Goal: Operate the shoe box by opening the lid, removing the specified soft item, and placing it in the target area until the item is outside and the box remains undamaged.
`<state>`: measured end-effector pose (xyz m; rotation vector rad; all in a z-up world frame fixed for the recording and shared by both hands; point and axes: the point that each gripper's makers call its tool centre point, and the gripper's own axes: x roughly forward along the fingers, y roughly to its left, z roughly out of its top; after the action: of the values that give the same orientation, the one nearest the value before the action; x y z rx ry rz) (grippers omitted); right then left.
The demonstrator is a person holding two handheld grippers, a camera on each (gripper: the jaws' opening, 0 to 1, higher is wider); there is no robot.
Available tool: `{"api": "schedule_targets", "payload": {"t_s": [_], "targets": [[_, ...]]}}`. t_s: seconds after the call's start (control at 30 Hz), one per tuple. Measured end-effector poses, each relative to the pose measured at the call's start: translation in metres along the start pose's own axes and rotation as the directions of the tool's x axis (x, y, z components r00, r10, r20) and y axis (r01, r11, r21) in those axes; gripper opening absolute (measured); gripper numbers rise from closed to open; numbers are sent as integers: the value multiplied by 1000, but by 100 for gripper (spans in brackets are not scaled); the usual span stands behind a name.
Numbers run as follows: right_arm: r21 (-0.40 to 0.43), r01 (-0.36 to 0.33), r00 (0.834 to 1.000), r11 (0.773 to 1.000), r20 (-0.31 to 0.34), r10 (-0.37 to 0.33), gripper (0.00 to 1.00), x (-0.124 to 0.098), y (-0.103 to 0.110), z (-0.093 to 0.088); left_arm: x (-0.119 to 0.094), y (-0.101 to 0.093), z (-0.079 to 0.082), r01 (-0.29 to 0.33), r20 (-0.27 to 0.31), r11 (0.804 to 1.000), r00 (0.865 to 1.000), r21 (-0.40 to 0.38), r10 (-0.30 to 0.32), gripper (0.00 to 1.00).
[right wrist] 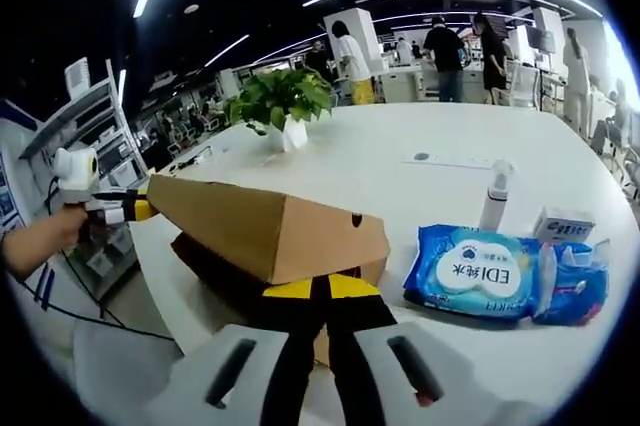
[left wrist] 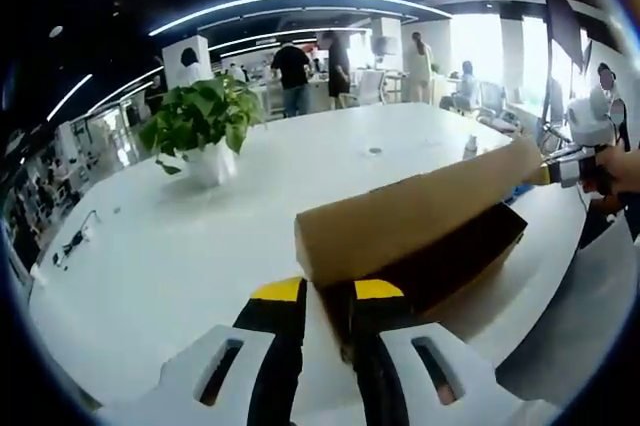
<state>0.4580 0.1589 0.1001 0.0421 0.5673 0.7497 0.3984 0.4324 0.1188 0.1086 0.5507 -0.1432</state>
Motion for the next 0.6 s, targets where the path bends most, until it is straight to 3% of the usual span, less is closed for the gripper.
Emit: {"api": "schedule_targets", "payload": {"t_s": [0.13,0.37,0.6], "targets": [[-36,-8,1000,999,-7,8,2,1,3,-5,0,-4,-6,18,-17,1000,1000,16,-17,15],[-200,-34,999,979,-30,29,13,0,7,-19,1,-11,-21,52,-56,998,997,38,-50,20],[-212,-51,998,976,-58,40,20,0,7,-33,4,-16,-32,74,-84,996,994,47,-69,25]]}}
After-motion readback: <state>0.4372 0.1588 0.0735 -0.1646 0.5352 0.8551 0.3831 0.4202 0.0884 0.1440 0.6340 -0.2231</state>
